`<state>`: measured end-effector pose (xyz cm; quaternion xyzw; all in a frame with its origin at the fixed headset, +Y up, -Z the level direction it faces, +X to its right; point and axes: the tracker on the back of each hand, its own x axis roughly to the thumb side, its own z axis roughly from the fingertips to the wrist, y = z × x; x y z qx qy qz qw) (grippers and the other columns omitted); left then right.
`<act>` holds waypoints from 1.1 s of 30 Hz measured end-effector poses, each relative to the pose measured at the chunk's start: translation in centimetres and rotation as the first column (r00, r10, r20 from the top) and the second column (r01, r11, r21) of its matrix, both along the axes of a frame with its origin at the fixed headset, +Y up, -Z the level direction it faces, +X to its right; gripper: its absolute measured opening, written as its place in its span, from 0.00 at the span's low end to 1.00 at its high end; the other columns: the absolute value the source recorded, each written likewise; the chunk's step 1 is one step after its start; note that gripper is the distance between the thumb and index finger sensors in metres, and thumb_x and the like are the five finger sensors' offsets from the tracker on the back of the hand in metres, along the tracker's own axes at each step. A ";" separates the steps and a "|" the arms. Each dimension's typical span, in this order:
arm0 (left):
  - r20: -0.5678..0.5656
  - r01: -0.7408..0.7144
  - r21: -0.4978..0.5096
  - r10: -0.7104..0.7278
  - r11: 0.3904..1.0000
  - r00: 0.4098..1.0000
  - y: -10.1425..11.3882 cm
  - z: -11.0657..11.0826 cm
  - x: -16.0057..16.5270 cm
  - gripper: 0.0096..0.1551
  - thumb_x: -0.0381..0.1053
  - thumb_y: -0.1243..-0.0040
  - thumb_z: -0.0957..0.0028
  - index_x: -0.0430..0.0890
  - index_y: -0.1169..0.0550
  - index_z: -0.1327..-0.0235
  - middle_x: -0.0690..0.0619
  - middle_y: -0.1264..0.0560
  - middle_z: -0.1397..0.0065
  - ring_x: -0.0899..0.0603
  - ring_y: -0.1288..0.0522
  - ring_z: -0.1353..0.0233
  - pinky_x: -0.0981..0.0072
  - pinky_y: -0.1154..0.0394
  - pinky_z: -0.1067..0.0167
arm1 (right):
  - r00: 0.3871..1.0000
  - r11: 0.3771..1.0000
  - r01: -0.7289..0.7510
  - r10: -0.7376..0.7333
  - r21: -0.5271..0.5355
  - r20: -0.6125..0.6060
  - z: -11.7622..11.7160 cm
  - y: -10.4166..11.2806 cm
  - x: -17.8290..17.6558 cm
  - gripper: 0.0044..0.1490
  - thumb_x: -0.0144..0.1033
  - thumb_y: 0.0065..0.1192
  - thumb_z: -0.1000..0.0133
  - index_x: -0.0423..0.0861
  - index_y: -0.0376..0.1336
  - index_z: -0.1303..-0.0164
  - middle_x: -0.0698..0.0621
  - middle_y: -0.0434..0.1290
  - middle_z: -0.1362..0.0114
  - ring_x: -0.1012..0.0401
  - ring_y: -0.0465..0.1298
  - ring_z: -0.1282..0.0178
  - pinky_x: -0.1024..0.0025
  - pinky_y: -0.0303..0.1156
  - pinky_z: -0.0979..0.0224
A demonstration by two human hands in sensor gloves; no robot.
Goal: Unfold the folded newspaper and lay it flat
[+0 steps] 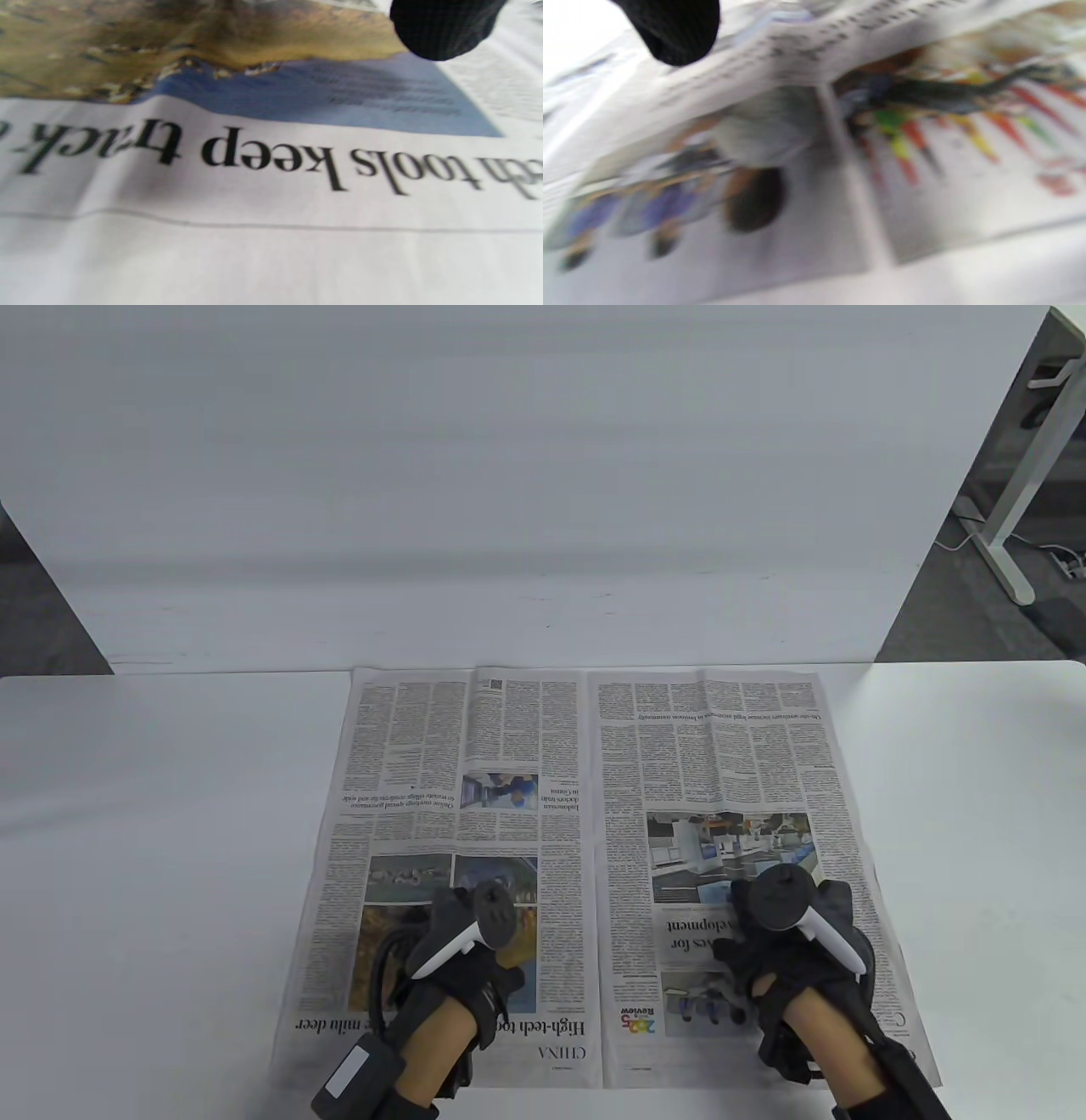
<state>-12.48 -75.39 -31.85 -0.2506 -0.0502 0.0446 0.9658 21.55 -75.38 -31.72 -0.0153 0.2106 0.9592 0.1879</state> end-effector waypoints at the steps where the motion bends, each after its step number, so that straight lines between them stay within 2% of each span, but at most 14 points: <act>1: 0.044 -0.026 0.013 0.025 1.000 0.999 0.1 0.2 0.2 0.51 0.64 0.41 0.51 0.58 0.56 0.24 0.41 0.66 0.19 0.15 0.62 0.23 0.22 0.50 0.29 | 0.999 1.000 0.001 0.000 0.022 -0.033 0.5 0.2 -1.0 0.52 0.54 0.61 0.47 0.51 0.38 0.21 0.40 0.30 0.16 0.30 0.29 0.23 0.18 0.36 0.35; 3: 0.115 -0.080 0.016 0.078 0.997 0.990 0.3 0.5 0.7 0.52 0.65 0.42 0.51 0.58 0.57 0.25 0.42 0.67 0.19 0.17 0.63 0.23 0.23 0.51 0.29 | 0.996 1.000 0.005 -0.003 0.030 -0.091 1.2 0.2 -2.8 0.54 0.54 0.61 0.48 0.51 0.38 0.21 0.40 0.31 0.16 0.29 0.30 0.23 0.17 0.36 0.36; 8: 0.200 -0.085 0.006 0.082 0.996 0.976 -0.1 1.3 2.3 0.53 0.66 0.41 0.52 0.58 0.58 0.25 0.42 0.67 0.19 0.17 0.64 0.23 0.22 0.52 0.29 | 0.962 1.000 0.007 -0.008 -0.005 -0.271 2.8 -0.7 -7.4 0.57 0.58 0.62 0.50 0.52 0.36 0.22 0.41 0.30 0.16 0.30 0.29 0.22 0.17 0.34 0.36; 13: 0.288 -0.050 -0.020 0.054 0.999 0.956 -1.0 2.3 4.6 0.55 0.68 0.42 0.53 0.58 0.59 0.25 0.41 0.68 0.19 0.17 0.65 0.23 0.21 0.54 0.29 | 0.926 0.999 -0.026 0.012 -0.032 -0.377 3.8 -1.3 -9.6 0.59 0.60 0.64 0.52 0.53 0.36 0.22 0.42 0.29 0.16 0.30 0.28 0.22 0.17 0.34 0.35; 17: 0.320 -0.041 -0.057 0.057 0.998 0.946 -1.5 2.8 5.9 0.56 0.71 0.42 0.54 0.59 0.60 0.25 0.42 0.68 0.19 0.17 0.66 0.23 0.18 0.57 0.30 | 0.911 0.997 -0.025 -0.006 -0.070 -0.412 3.9 -2.1 -9.9 0.62 0.62 0.67 0.54 0.53 0.36 0.22 0.43 0.29 0.16 0.30 0.28 0.23 0.15 0.34 0.37; 19: 0.331 0.056 -0.060 -0.033 0.997 0.943 -2.2 2.9 6.4 0.58 0.72 0.41 0.55 0.60 0.60 0.25 0.43 0.69 0.19 0.18 0.68 0.24 0.17 0.58 0.31 | 0.896 0.992 -0.095 0.050 -0.081 -0.440 4.0 -2.5 -10.2 0.64 0.64 0.68 0.55 0.54 0.35 0.22 0.43 0.27 0.17 0.30 0.25 0.24 0.15 0.34 0.38; 20: 0.343 0.110 -0.081 -0.076 0.991 0.936 -2.1 2.9 6.4 0.58 0.75 0.44 0.56 0.61 0.63 0.27 0.45 0.72 0.21 0.19 0.70 0.24 0.17 0.59 0.31 | 0.889 0.988 -0.132 0.082 -0.079 -0.451 4.0 -2.6 -10.3 0.66 0.65 0.68 0.55 0.54 0.33 0.22 0.43 0.25 0.17 0.30 0.25 0.24 0.14 0.34 0.38; 22: 0.321 0.071 -0.088 -0.039 0.994 0.946 -2.2 2.8 6.4 0.59 0.74 0.42 0.55 0.61 0.62 0.26 0.45 0.72 0.20 0.18 0.69 0.24 0.16 0.58 0.32 | 0.889 0.987 -0.142 0.091 -0.081 -0.449 4.1 -2.6 -10.5 0.67 0.65 0.68 0.56 0.54 0.31 0.23 0.43 0.24 0.18 0.30 0.24 0.25 0.13 0.35 0.39; 33: 0.311 0.080 -0.103 -0.044 0.991 0.949 -2.2 2.8 6.1 0.60 0.75 0.41 0.57 0.63 0.64 0.27 0.47 0.73 0.21 0.19 0.71 0.25 0.14 0.58 0.33 | 0.886 0.976 -0.189 0.121 -0.109 -0.447 3.7 -2.6 -9.6 0.68 0.69 0.70 0.58 0.61 0.31 0.24 0.45 0.23 0.18 0.30 0.25 0.26 0.10 0.39 0.44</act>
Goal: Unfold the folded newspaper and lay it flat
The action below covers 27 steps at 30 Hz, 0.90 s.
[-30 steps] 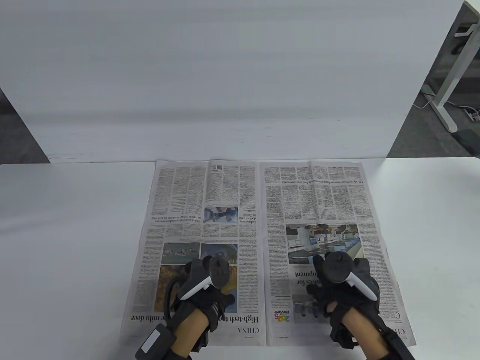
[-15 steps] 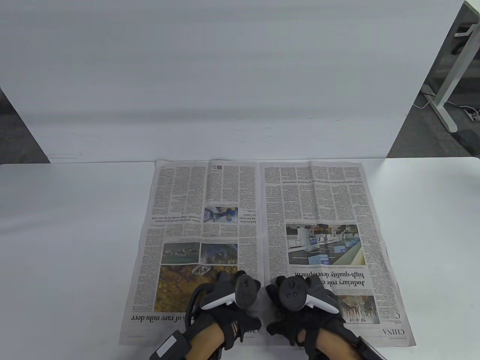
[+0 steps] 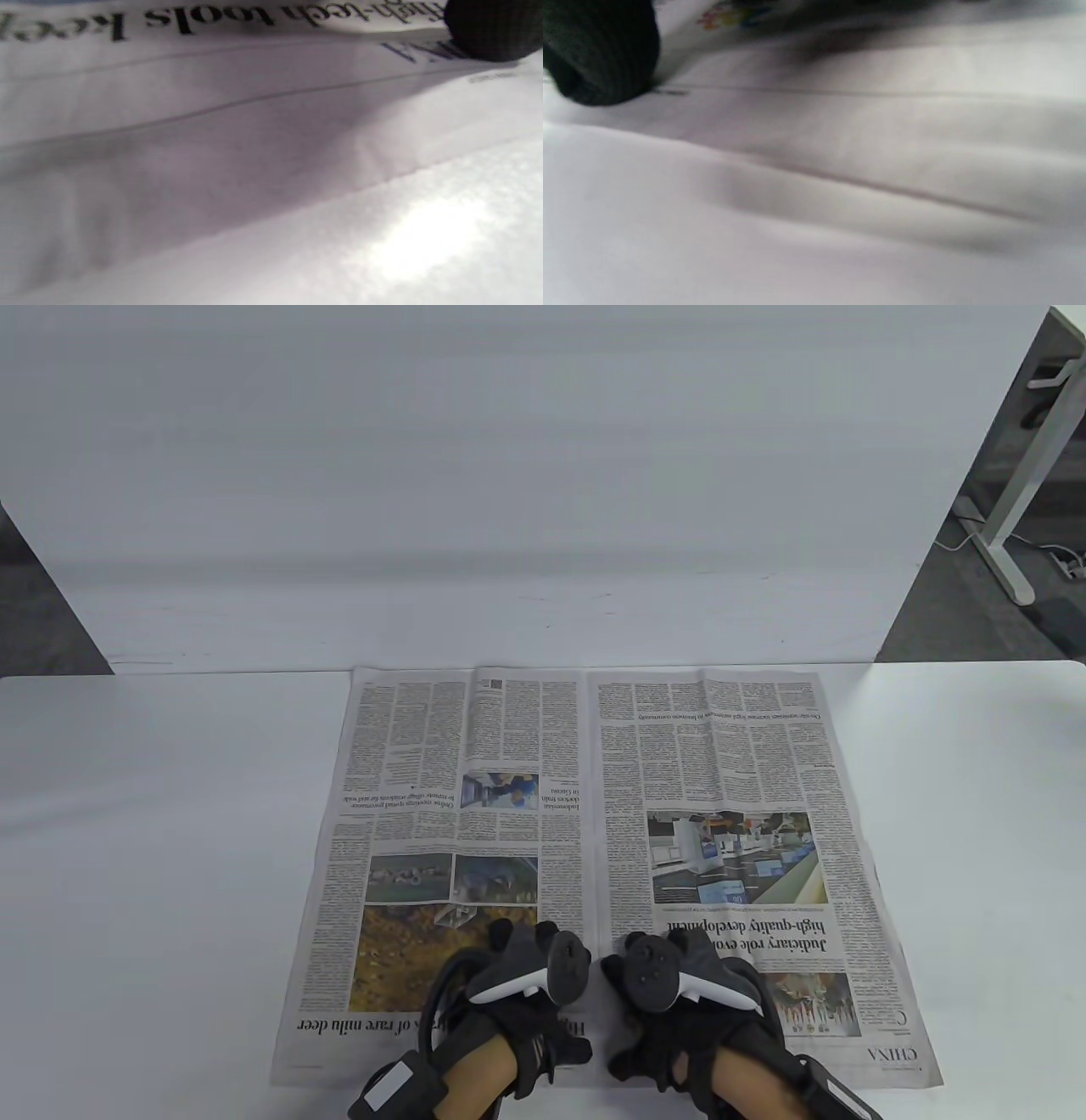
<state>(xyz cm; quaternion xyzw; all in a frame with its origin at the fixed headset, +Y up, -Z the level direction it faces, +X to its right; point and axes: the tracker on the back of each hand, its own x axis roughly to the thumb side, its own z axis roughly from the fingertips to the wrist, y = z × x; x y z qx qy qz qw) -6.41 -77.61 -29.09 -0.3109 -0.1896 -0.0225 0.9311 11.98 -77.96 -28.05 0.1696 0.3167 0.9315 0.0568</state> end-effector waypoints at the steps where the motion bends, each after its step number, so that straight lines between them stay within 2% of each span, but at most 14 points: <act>1: -0.005 -0.002 0.001 0.002 1.000 1.000 0.0 0.0 -0.2 0.60 0.75 0.41 0.58 0.64 0.64 0.27 0.48 0.73 0.21 0.20 0.71 0.24 0.15 0.59 0.33 | 1.000 1.000 -0.002 0.002 -0.006 0.000 0.0 0.0 0.2 0.68 0.69 0.71 0.58 0.61 0.30 0.25 0.46 0.23 0.18 0.30 0.24 0.26 0.10 0.39 0.44; 6: -0.039 -0.008 -0.022 0.007 1.000 0.999 -0.1 -0.1 -2.3 0.60 0.75 0.40 0.58 0.64 0.64 0.28 0.49 0.74 0.21 0.21 0.73 0.25 0.16 0.61 0.33 | 1.000 1.000 0.002 -0.002 -0.002 0.019 0.0 -0.1 1.6 0.68 0.69 0.70 0.58 0.61 0.30 0.25 0.46 0.23 0.18 0.31 0.24 0.26 0.10 0.39 0.44; 16: -0.128 -0.025 -0.023 0.021 0.999 0.992 0.0 0.1 -8.0 0.60 0.74 0.38 0.59 0.66 0.63 0.29 0.50 0.74 0.21 0.23 0.74 0.24 0.16 0.62 0.33 | 0.998 1.000 0.006 -0.006 -0.008 0.065 -0.1 -0.2 7.1 0.68 0.69 0.70 0.58 0.62 0.30 0.25 0.48 0.23 0.18 0.34 0.23 0.25 0.12 0.38 0.43; 27: -0.236 -0.030 -0.041 0.019 0.999 0.972 0.0 -0.1 -13.0 0.62 0.74 0.36 0.61 0.68 0.63 0.29 0.52 0.75 0.22 0.25 0.75 0.24 0.17 0.63 0.32 | 0.983 0.997 -0.048 0.057 -0.058 0.173 -0.1 0.0 16.2 0.69 0.70 0.71 0.59 0.64 0.28 0.27 0.49 0.21 0.20 0.34 0.23 0.25 0.12 0.40 0.42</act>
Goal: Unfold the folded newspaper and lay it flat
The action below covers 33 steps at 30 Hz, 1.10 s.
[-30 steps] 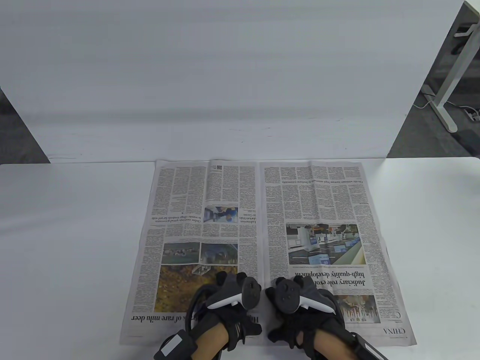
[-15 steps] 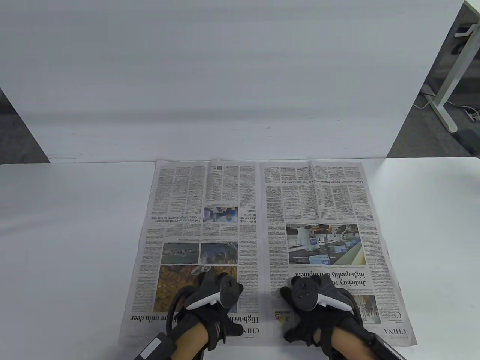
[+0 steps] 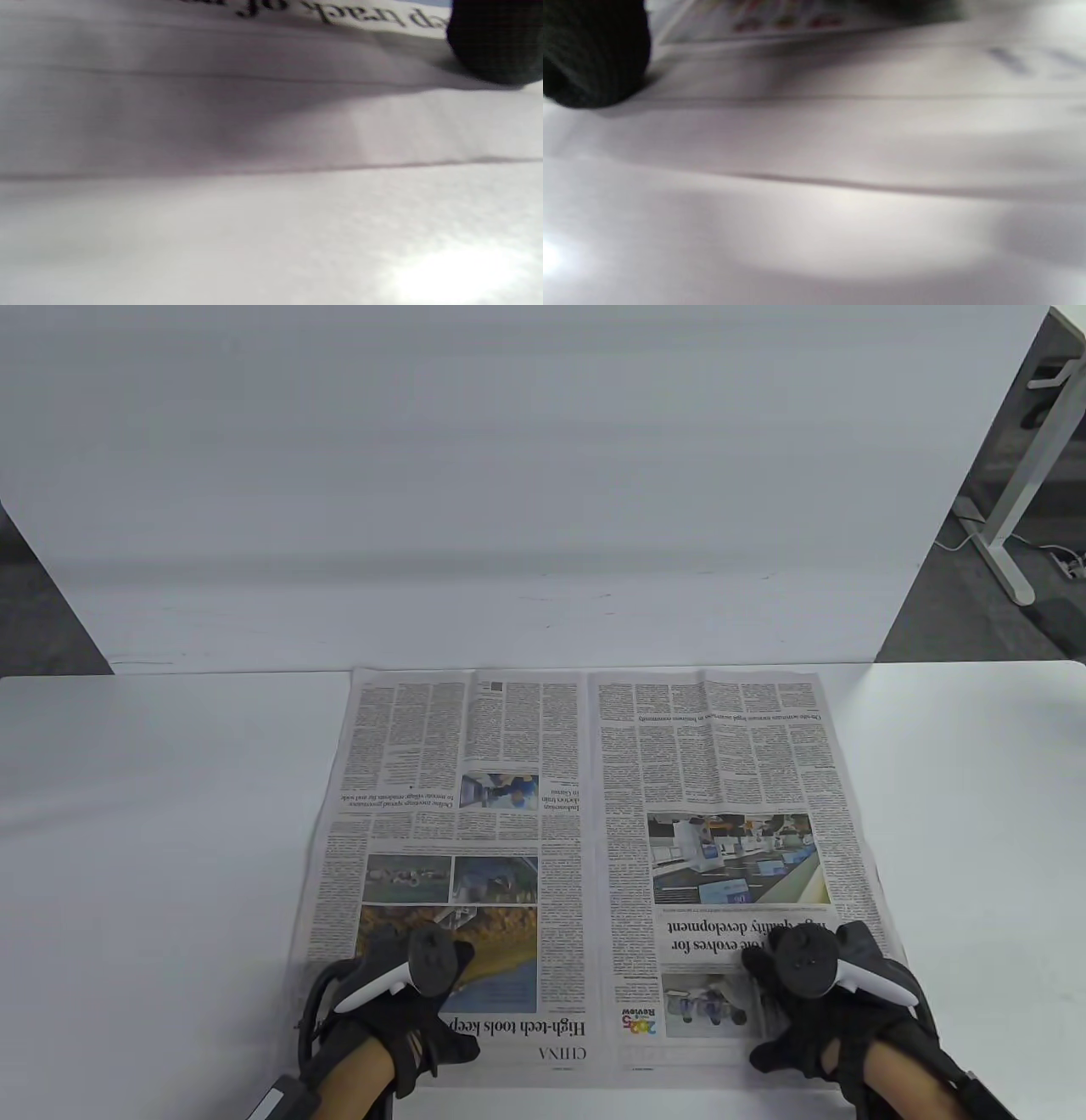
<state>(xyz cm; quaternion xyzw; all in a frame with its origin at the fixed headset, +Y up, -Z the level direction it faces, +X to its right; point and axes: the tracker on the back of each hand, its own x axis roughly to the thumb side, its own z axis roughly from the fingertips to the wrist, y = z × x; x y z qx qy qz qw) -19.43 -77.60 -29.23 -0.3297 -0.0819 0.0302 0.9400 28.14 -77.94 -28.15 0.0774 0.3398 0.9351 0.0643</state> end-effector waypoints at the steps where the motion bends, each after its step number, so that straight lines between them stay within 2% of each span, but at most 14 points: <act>1: -0.005 -0.001 -0.001 0.001 1.000 1.000 0.0 -0.1 -0.2 0.62 0.74 0.35 0.61 0.68 0.63 0.30 0.52 0.75 0.22 0.25 0.75 0.24 0.17 0.63 0.32 | 1.000 1.000 0.001 -0.001 0.001 0.003 0.0 0.0 0.3 0.69 0.69 0.71 0.59 0.64 0.28 0.27 0.49 0.21 0.20 0.35 0.23 0.25 0.12 0.40 0.41; 8: -0.086 -0.005 -0.012 0.004 1.000 0.996 0.1 -0.5 -3.3 0.61 0.72 0.34 0.61 0.69 0.62 0.30 0.52 0.74 0.22 0.24 0.75 0.24 0.16 0.63 0.32 | 0.999 0.999 -0.037 0.037 0.001 0.027 0.1 0.2 4.6 0.71 0.70 0.72 0.61 0.64 0.28 0.27 0.49 0.22 0.19 0.35 0.24 0.24 0.12 0.43 0.40; 19: -0.202 -0.009 -0.014 0.005 1.000 0.979 0.2 -0.4 -8.2 0.62 0.71 0.33 0.62 0.69 0.61 0.30 0.52 0.74 0.21 0.24 0.75 0.24 0.16 0.63 0.31 | 0.995 0.999 -0.042 0.044 -0.025 0.092 0.5 0.2 8.5 0.72 0.68 0.72 0.60 0.63 0.27 0.27 0.48 0.21 0.20 0.37 0.24 0.23 0.16 0.43 0.36; 24: -0.214 -0.025 -0.022 0.019 0.999 0.977 0.1 -0.3 -8.7 0.62 0.70 0.33 0.60 0.68 0.62 0.30 0.52 0.75 0.22 0.24 0.76 0.24 0.15 0.64 0.32 | 0.994 0.998 -0.040 0.044 -0.041 0.097 0.6 0.3 8.5 0.72 0.68 0.72 0.59 0.62 0.26 0.27 0.46 0.20 0.20 0.36 0.23 0.24 0.15 0.42 0.36; 28: -0.241 0.052 -0.080 -0.070 0.995 0.968 2.1 -1.4 -7.4 0.57 0.68 0.36 0.55 0.63 0.59 0.26 0.46 0.69 0.19 0.22 0.70 0.21 0.17 0.63 0.31 | 0.990 0.995 -0.010 0.023 -0.097 0.137 -0.4 2.1 6.8 0.68 0.63 0.72 0.55 0.55 0.31 0.24 0.39 0.25 0.19 0.29 0.28 0.24 0.14 0.43 0.37; 29: -0.267 0.048 -0.053 -0.060 0.997 0.962 2.8 -2.0 -6.8 0.56 0.67 0.38 0.54 0.63 0.59 0.26 0.44 0.68 0.18 0.22 0.69 0.21 0.17 0.62 0.31 | 0.987 0.996 0.018 -0.003 -0.087 0.164 -0.8 2.8 5.7 0.65 0.61 0.69 0.52 0.54 0.31 0.23 0.39 0.26 0.18 0.29 0.28 0.24 0.15 0.42 0.36; 31: -0.298 0.031 0.094 -0.002 0.995 0.955 3.8 -3.1 -5.3 0.52 0.64 0.39 0.53 0.60 0.56 0.25 0.43 0.65 0.18 0.21 0.66 0.21 0.19 0.59 0.30 | 0.977 0.997 0.077 -0.078 0.012 0.198 -1.8 3.8 3.5 0.61 0.58 0.69 0.51 0.52 0.35 0.23 0.39 0.29 0.17 0.29 0.31 0.23 0.15 0.42 0.36; 32: -0.285 0.014 0.166 0.034 0.986 0.958 4.1 -3.8 -4.3 0.51 0.63 0.39 0.53 0.60 0.54 0.24 0.42 0.63 0.17 0.21 0.64 0.20 0.19 0.58 0.30 | 0.973 0.995 0.087 -0.095 0.045 0.208 -2.5 4.2 2.0 0.60 0.58 0.68 0.51 0.52 0.35 0.23 0.40 0.29 0.17 0.29 0.31 0.23 0.15 0.42 0.36; 33: -0.279 -0.001 0.195 0.056 0.981 0.959 4.2 -4.2 -3.4 0.49 0.62 0.41 0.52 0.59 0.53 0.24 0.42 0.62 0.17 0.22 0.63 0.20 0.20 0.57 0.29 | 0.972 0.993 0.094 -0.106 0.066 0.212 -3.0 4.3 0.9 0.60 0.58 0.67 0.51 0.52 0.35 0.22 0.39 0.30 0.17 0.29 0.31 0.23 0.16 0.42 0.36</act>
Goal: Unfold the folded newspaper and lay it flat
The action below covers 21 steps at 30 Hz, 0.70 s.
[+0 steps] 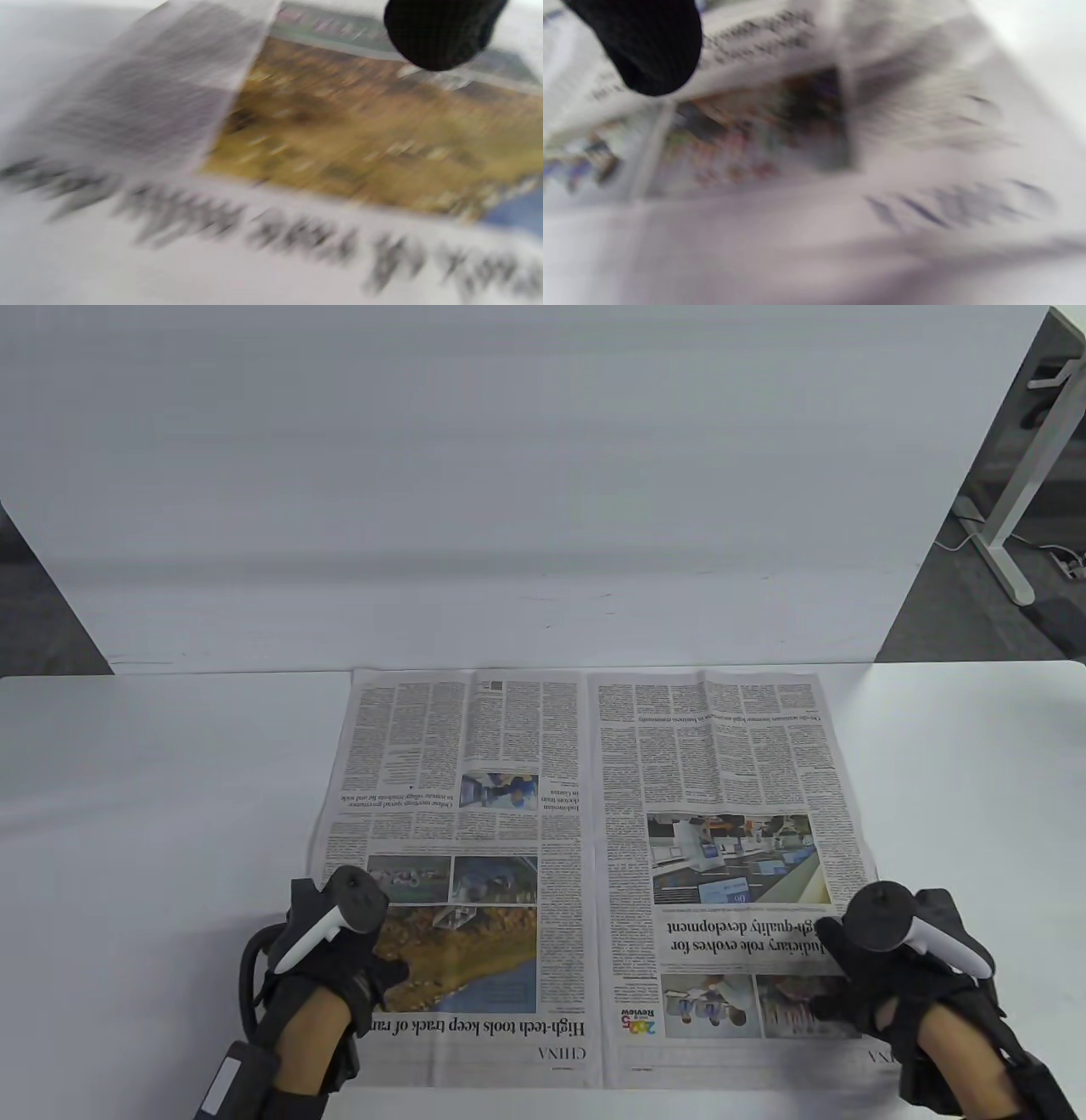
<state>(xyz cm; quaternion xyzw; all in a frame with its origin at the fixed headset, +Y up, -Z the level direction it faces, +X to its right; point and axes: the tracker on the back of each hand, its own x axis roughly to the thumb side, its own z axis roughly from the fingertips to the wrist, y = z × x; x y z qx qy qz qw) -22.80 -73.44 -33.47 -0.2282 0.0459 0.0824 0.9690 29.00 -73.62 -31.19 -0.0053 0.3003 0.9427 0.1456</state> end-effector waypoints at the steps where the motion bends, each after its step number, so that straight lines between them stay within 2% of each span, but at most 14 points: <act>1: 0.006 -0.010 0.021 0.010 1.000 1.000 -0.1 -0.2 0.6 0.48 0.62 0.41 0.52 0.59 0.52 0.24 0.42 0.61 0.17 0.22 0.62 0.20 0.20 0.56 0.29 | 1.000 1.000 0.000 0.000 0.007 0.007 -0.4 -0.1 -0.7 0.60 0.58 0.67 0.51 0.53 0.35 0.22 0.39 0.30 0.17 0.29 0.32 0.22 0.16 0.42 0.35; 4: 0.053 -0.010 0.055 0.007 0.998 0.999 -1.1 -0.4 2.2 0.46 0.62 0.43 0.52 0.59 0.50 0.24 0.42 0.60 0.17 0.22 0.61 0.20 0.21 0.56 0.29 | 0.999 0.996 0.020 -0.023 0.086 0.036 -1.2 -0.8 -2.6 0.57 0.58 0.66 0.51 0.53 0.37 0.22 0.40 0.31 0.16 0.31 0.33 0.21 0.17 0.41 0.34; 6: 0.060 -0.007 0.034 0.005 0.999 0.998 -1.9 -0.4 2.4 0.46 0.62 0.43 0.51 0.58 0.50 0.23 0.42 0.59 0.17 0.22 0.61 0.20 0.21 0.55 0.30 | 0.999 0.992 0.000 -0.007 0.128 0.052 -1.4 -1.6 -3.1 0.56 0.57 0.66 0.51 0.53 0.38 0.22 0.40 0.32 0.16 0.31 0.33 0.21 0.17 0.41 0.33; 10: 0.055 -0.012 -0.016 0.013 1.000 0.998 -2.7 -0.4 2.1 0.46 0.62 0.44 0.51 0.57 0.50 0.23 0.41 0.57 0.17 0.20 0.59 0.21 0.21 0.54 0.30 | 0.999 0.994 -0.031 0.028 0.102 0.026 -1.4 -2.9 -2.6 0.53 0.57 0.64 0.50 0.51 0.42 0.23 0.40 0.39 0.16 0.31 0.38 0.21 0.19 0.43 0.34; 12: 0.061 -0.017 -0.021 0.019 1.000 0.998 -2.3 -0.3 2.0 0.45 0.62 0.44 0.51 0.56 0.49 0.23 0.39 0.56 0.17 0.19 0.58 0.21 0.21 0.54 0.30 | 1.000 0.996 -0.019 0.017 0.090 0.021 -1.3 -2.7 -2.5 0.52 0.56 0.64 0.50 0.50 0.43 0.23 0.41 0.37 0.16 0.32 0.36 0.21 0.19 0.42 0.34; 15: 0.059 -0.019 -0.048 0.022 0.999 0.998 -1.6 0.2 2.1 0.44 0.61 0.44 0.51 0.55 0.48 0.23 0.37 0.51 0.18 0.19 0.53 0.21 0.22 0.52 0.30 | 1.000 0.996 -0.007 0.006 0.086 0.020 -0.8 -2.0 -2.5 0.50 0.55 0.64 0.50 0.48 0.48 0.23 0.39 0.44 0.16 0.31 0.41 0.21 0.18 0.44 0.34; 21: 0.035 -0.002 -0.223 0.010 0.975 0.999 -0.4 2.6 2.2 0.42 0.59 0.43 0.50 0.51 0.43 0.23 0.37 0.48 0.19 0.21 0.50 0.21 0.24 0.48 0.30 | 1.000 0.999 -0.005 0.005 -0.052 0.004 1.3 -0.9 -2.4 0.48 0.54 0.62 0.49 0.44 0.51 0.24 0.36 0.48 0.18 0.30 0.44 0.22 0.19 0.48 0.35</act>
